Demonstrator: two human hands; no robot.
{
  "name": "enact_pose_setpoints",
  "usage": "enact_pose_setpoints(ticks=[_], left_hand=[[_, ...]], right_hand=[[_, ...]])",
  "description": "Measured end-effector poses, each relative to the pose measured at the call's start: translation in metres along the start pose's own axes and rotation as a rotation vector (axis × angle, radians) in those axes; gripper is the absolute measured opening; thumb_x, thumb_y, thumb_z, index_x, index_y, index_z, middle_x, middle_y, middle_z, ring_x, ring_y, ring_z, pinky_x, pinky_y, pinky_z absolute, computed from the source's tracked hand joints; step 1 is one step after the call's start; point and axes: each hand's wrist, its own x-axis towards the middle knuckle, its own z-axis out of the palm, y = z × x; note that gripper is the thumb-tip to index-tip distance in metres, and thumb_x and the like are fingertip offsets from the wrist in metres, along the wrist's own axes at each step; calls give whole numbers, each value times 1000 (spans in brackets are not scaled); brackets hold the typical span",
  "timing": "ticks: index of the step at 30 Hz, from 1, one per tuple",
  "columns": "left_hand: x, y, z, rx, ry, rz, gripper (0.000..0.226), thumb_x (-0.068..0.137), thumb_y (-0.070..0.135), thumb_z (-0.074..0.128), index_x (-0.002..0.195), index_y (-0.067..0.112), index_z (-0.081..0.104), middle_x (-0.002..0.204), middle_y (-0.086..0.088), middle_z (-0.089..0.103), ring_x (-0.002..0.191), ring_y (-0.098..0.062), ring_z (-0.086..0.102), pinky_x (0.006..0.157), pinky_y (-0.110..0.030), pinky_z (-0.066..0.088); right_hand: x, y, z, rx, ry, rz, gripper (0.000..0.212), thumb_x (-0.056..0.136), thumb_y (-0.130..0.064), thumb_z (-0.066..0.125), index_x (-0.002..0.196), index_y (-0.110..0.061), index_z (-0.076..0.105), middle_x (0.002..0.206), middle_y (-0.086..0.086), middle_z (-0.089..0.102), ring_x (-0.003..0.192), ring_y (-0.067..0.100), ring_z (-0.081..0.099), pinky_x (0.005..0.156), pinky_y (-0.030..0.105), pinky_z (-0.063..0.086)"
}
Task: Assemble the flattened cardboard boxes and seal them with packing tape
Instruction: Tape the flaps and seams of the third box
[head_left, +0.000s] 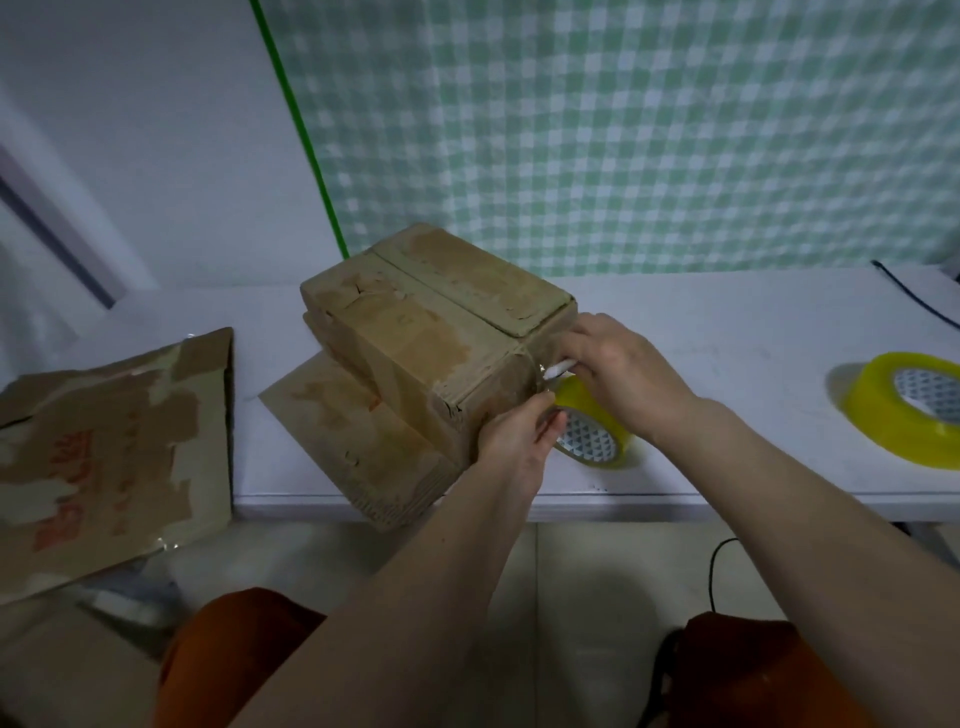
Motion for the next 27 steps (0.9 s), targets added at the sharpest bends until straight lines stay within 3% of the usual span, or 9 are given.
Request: enact_pose_setpoints(ticks=[3,7,12,16,18,20,22,24,27], left_hand=[[3,1,-3,27,-22,-10,5,89,-3,63,85,0,61,82,-10,62,76,-14,60,66,-20,57],[8,3,-7,44,-53,-43,3,90,-1,63,89,-2,60,90,-13,62,82,-16,61,63,-20,58],[11,4,-6,59,-64,-60,3,90,0,62,90,-2,60,89,-13,63,81,-15,62,61,-20,58],[13,3,-5,85,-50,-69,4,90,1,62,90,-2,60,91,-14,63,82,-17,62,60,-20,58],[14,3,-4,95,-37,-76,6,91,3,62,88,-2,59,90,-14,62,81,-17,61,59,-19,58],[14,4,-3,100,-16,-86,8,92,5,62,87,0,58,90,-13,61,80,-17,60,55,-19,57],[15,4,-2,124,-17,-91,8,93,7,61,88,1,57,89,-12,60,78,-16,59,55,-19,56],[14,4,-1,164,-42,-74,8,93,7,60,87,2,59,87,-11,62,79,-15,60,61,-20,56],[10,1,3,201,-104,-12,6,94,3,58,88,3,60,84,-11,64,77,-15,63,73,-25,55]], right_hand=[[6,18,6,-116,-81,197,19,84,0,58,100,-4,68,100,18,54,98,36,51,67,36,35],[-1,46,9,14,16,536,18,85,4,57,97,-2,69,99,20,56,96,39,54,75,38,40],[-30,68,16,81,-12,780,29,86,7,49,108,-1,66,112,24,61,105,39,55,82,37,42],[-58,86,25,107,-59,981,30,91,-8,53,120,-5,58,118,20,61,108,36,54,77,33,39],[-61,85,23,81,-35,977,34,91,-17,58,124,-6,56,122,20,57,117,36,45,84,37,39],[-57,72,18,105,105,888,36,93,-24,58,124,-6,57,125,20,52,122,35,40,93,40,37],[-51,50,12,313,237,775,34,92,-31,58,119,-9,60,119,14,56,113,28,50,91,34,42],[-49,23,11,605,129,713,41,86,-37,65,121,-17,57,112,3,59,102,18,56,85,27,44],[-51,1,18,642,-134,688,54,78,-45,72,124,-24,53,110,-2,59,101,16,57,87,32,48]])
